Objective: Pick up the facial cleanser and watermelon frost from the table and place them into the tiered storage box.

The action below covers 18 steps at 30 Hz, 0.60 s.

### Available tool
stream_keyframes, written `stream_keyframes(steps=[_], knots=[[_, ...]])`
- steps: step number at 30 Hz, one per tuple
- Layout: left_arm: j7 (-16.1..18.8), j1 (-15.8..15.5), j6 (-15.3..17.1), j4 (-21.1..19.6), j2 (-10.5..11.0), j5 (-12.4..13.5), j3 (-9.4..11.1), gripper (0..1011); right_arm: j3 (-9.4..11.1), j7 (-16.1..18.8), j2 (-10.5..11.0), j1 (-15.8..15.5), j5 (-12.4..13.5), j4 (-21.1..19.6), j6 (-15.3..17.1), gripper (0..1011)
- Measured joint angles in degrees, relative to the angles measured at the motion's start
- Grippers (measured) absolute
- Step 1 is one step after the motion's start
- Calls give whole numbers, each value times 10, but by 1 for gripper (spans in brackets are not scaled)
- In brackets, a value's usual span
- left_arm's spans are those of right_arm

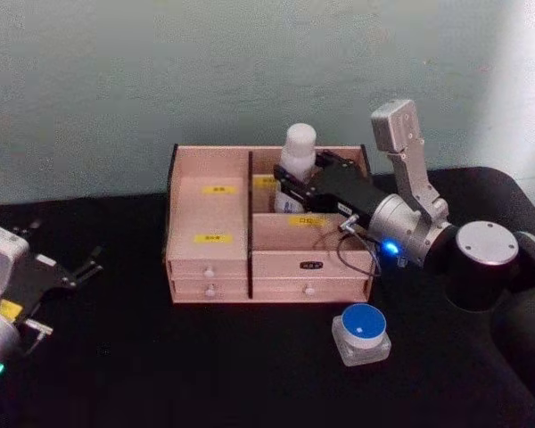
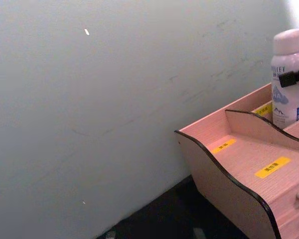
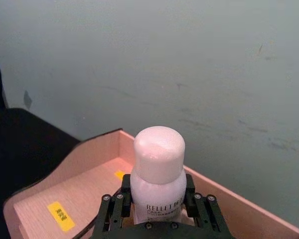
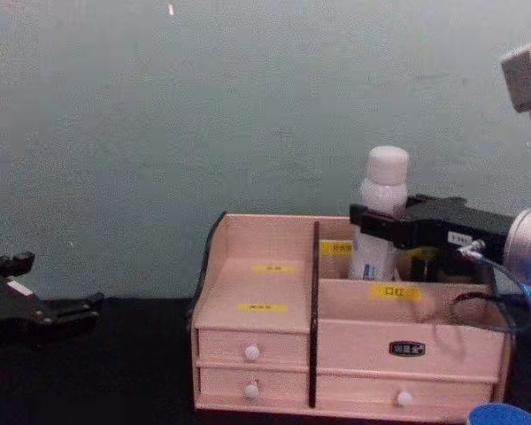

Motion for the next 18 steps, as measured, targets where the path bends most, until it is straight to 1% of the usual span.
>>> stream_keyframes(steps=[7, 18], knots=[[0, 0, 0, 0, 0, 0, 0, 1001, -4, 0, -4, 5, -14, 16, 8, 595], [0, 0, 0, 0, 0, 0, 0, 1001, -7, 2, -10, 11, -27, 34, 16, 595]])
